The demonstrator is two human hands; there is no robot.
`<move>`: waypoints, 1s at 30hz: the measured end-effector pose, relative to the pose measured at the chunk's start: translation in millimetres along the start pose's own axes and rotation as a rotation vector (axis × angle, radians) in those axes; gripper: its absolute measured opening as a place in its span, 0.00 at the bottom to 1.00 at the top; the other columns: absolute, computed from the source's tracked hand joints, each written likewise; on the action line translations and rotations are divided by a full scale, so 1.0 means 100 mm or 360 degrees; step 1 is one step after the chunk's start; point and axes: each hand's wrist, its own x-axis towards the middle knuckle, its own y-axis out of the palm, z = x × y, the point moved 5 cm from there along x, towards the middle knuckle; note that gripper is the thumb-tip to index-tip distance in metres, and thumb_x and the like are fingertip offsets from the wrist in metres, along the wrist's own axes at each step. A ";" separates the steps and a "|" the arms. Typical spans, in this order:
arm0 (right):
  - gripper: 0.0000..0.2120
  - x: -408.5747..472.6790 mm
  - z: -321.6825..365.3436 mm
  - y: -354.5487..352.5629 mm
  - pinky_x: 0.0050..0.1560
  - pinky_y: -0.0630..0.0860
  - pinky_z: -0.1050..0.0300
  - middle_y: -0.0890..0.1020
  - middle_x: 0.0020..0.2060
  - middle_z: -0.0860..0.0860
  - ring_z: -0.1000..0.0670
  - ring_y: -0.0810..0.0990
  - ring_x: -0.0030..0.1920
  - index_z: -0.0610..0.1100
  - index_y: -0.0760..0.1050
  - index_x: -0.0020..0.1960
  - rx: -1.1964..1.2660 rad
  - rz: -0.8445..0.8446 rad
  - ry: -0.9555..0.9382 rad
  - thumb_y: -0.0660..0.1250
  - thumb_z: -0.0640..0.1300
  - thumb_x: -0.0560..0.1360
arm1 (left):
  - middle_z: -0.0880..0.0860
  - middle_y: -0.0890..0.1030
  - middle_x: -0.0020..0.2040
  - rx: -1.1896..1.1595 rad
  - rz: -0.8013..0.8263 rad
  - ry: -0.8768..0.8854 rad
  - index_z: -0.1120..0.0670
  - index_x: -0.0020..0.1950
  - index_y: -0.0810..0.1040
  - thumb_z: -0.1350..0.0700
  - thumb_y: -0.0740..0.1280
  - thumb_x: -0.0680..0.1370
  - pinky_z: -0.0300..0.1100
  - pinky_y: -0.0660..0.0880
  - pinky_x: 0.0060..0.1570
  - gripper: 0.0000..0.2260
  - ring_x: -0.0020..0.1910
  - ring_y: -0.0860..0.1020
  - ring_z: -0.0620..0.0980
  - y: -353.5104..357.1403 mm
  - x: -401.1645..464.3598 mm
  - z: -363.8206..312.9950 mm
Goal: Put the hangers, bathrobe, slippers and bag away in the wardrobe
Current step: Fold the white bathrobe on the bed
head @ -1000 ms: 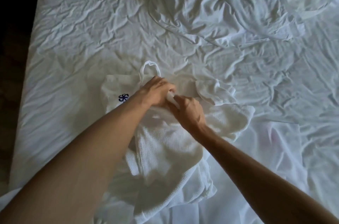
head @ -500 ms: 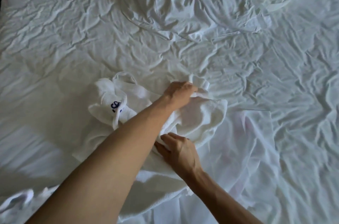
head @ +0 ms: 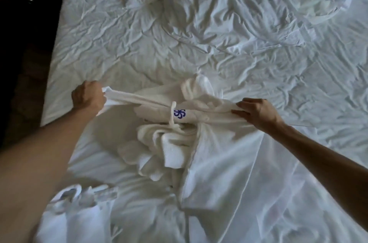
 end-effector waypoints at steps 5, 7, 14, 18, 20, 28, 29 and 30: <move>0.25 0.31 -0.49 -0.44 0.27 0.77 0.51 0.79 0.33 0.45 0.39 0.81 0.30 0.38 0.82 0.42 -0.0219 -0.0056 -0.0153 0.60 0.58 0.80 | 0.68 0.81 0.55 0.0012 0.0089 -0.0225 0.61 0.57 0.83 0.60 0.72 0.75 0.54 0.77 0.52 0.11 0.54 0.81 0.67 0.36 -0.30 0.81; 0.24 0.49 -0.60 -0.66 0.30 0.79 0.49 0.81 0.34 0.42 0.38 0.82 0.32 0.37 0.83 0.44 -0.0312 -0.0094 -0.0207 0.62 0.57 0.79 | 0.68 0.82 0.53 0.0014 0.0107 -0.0301 0.60 0.55 0.84 0.61 0.73 0.73 0.54 0.79 0.51 0.11 0.52 0.81 0.68 0.48 -0.31 1.14; 0.22 0.70 -0.47 -0.90 0.35 0.79 0.49 0.82 0.36 0.41 0.38 0.84 0.35 0.36 0.82 0.44 -0.0403 -0.0201 -0.0170 0.63 0.54 0.77 | 0.66 0.83 0.47 0.0038 0.0246 -0.0585 0.58 0.48 0.86 0.59 0.75 0.69 0.54 0.80 0.50 0.09 0.49 0.81 0.67 1.25 -0.42 2.17; 0.23 -0.10 -0.33 -0.61 0.27 0.75 0.51 0.77 0.30 0.45 0.41 0.80 0.28 0.38 0.79 0.38 -0.0286 -0.0192 -0.0050 0.61 0.55 0.80 | 0.65 0.83 0.48 0.0111 0.0317 -0.0582 0.59 0.48 0.85 0.56 0.73 0.72 0.51 0.79 0.49 0.09 0.50 0.82 0.66 1.61 -0.75 2.27; 0.31 -0.61 -0.31 -0.40 0.27 0.76 0.51 0.77 0.30 0.43 0.41 0.80 0.28 0.37 0.79 0.37 -0.0273 -0.0071 -0.0020 0.54 0.59 0.83 | 0.63 0.84 0.52 0.0136 0.0357 -0.0546 0.57 0.50 0.85 0.55 0.71 0.74 0.49 0.77 0.49 0.08 0.52 0.82 0.64 1.41 -1.09 1.97; 0.25 -1.28 -0.23 -0.04 0.26 0.63 0.57 0.70 0.27 0.49 0.44 0.71 0.24 0.40 0.69 0.32 -0.0173 -0.0031 0.0274 0.60 0.57 0.79 | 0.57 0.82 0.60 0.0295 0.0758 -0.0309 0.53 0.58 0.81 0.38 0.68 0.75 0.46 0.76 0.53 0.22 0.58 0.81 0.58 1.41 -1.33 1.28; 0.24 -1.26 -0.24 -0.05 0.26 0.64 0.55 0.70 0.27 0.50 0.44 0.71 0.24 0.41 0.69 0.31 -0.0149 -0.0021 0.0346 0.61 0.57 0.78 | 0.57 0.81 0.61 0.0318 0.0832 -0.0244 0.53 0.60 0.79 0.37 0.67 0.74 0.46 0.76 0.54 0.23 0.59 0.80 0.58 1.35 -1.30 1.17; 0.23 -1.23 -0.25 -0.08 0.26 0.66 0.54 0.70 0.28 0.51 0.45 0.72 0.25 0.43 0.68 0.31 -0.0103 -0.0002 0.0448 0.63 0.59 0.76 | 0.57 0.80 0.62 0.0315 0.0872 -0.0187 0.54 0.62 0.77 0.39 0.68 0.74 0.47 0.76 0.56 0.24 0.60 0.79 0.58 1.28 -1.21 1.04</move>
